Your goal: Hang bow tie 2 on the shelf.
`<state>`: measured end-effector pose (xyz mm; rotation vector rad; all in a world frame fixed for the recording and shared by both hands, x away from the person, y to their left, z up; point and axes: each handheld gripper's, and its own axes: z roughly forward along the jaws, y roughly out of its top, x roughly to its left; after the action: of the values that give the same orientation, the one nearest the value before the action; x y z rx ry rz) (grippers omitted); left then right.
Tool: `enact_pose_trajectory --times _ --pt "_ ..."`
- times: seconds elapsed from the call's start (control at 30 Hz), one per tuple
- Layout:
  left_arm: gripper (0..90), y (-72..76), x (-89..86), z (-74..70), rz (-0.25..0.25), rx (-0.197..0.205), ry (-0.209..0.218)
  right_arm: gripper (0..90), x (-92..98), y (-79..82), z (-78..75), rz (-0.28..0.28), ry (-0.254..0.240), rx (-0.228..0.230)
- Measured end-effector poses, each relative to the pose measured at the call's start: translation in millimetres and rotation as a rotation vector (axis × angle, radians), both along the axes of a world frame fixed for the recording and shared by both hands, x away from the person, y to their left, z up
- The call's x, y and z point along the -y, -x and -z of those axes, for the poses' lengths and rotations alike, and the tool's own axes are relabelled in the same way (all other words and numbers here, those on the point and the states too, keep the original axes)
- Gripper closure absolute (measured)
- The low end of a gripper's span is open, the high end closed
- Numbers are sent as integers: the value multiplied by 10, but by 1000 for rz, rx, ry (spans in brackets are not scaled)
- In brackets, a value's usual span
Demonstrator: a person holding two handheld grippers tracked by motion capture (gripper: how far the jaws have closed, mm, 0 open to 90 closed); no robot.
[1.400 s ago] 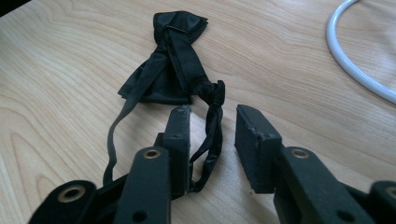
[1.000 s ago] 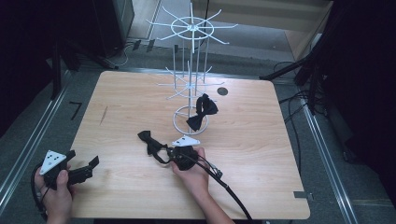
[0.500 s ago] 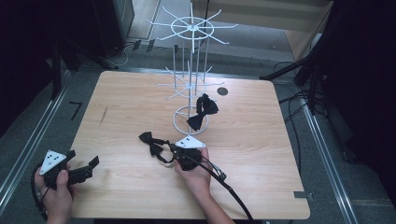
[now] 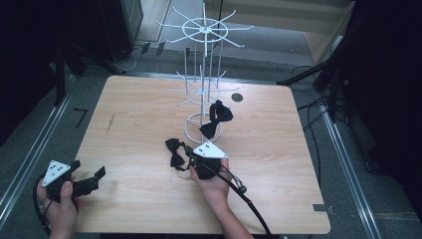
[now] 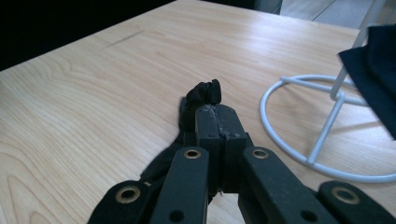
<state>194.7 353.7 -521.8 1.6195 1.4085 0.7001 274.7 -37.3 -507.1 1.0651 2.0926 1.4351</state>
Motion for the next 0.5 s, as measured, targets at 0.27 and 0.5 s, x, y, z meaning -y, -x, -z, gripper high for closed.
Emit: enact_pose_trajectory --times 0.27,0.5 --pt "58 0 2 0 0 0 -2 900 88 18 -89 9 -13 37" --pt "58 -1 3 0 -2 0 -3 900 170 31 -189 24 -39 66"
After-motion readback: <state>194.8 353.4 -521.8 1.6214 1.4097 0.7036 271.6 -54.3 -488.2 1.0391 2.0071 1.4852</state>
